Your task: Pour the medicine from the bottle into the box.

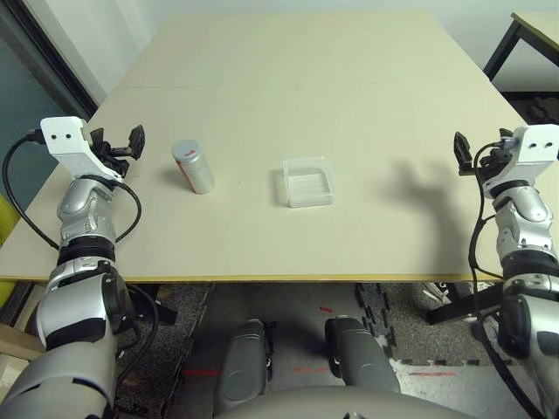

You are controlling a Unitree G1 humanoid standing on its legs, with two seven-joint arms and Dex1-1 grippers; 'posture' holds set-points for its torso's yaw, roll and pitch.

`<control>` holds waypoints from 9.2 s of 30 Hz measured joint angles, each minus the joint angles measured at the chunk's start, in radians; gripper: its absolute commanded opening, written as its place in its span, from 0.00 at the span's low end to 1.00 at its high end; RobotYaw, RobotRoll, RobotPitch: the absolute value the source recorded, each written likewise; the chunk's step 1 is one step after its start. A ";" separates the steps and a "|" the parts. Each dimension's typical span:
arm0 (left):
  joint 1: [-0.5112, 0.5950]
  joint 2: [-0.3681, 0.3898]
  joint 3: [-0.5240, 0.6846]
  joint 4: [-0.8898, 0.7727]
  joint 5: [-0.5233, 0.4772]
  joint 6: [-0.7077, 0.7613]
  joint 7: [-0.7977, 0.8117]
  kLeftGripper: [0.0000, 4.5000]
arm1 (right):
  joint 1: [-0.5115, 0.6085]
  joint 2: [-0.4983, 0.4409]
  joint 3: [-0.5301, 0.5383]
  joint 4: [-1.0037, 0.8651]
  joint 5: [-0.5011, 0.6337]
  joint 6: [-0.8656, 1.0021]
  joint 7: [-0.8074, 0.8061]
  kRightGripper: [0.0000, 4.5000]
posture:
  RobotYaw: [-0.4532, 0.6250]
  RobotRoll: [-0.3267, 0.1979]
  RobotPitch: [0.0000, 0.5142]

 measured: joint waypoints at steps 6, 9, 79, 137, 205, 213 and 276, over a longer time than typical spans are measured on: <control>-0.002 0.000 0.000 0.000 0.000 -0.001 0.000 0.99 | 0.000 0.000 0.000 0.000 0.000 -0.003 0.000 1.00 | 0.27 0.62 0.18; -0.005 0.000 -0.001 0.000 0.001 -0.001 0.000 0.99 | 0.000 0.001 0.000 0.000 0.003 -0.003 0.005 1.00 | 0.26 0.62 0.19; 0.342 -0.088 -0.148 -0.505 -0.069 0.154 -0.314 0.99 | 0.073 0.044 0.303 -0.413 0.109 0.309 0.787 1.00 | 0.29 0.62 0.23; 0.104 -0.131 -0.189 -0.150 0.003 0.032 -0.405 0.60 | 0.116 0.030 0.286 -0.478 0.118 0.317 0.753 1.00 | 0.26 0.62 0.22; 0.048 -0.247 -0.452 -0.551 -0.027 0.411 -0.669 0.60 | -0.330 0.280 0.433 -0.351 0.122 0.668 0.830 1.00 | 0.26 0.62 0.16; 0.056 -0.165 -0.405 -0.597 -0.043 0.465 -0.673 0.60 | -0.347 0.292 0.433 -0.347 0.122 0.665 0.856 1.00 | 0.27 0.62 0.15; -0.117 -0.297 -0.449 -0.591 -0.118 0.572 -0.823 0.60 | -0.491 0.273 0.384 -0.158 0.223 0.612 1.127 0.57 | 0.25 0.62 0.16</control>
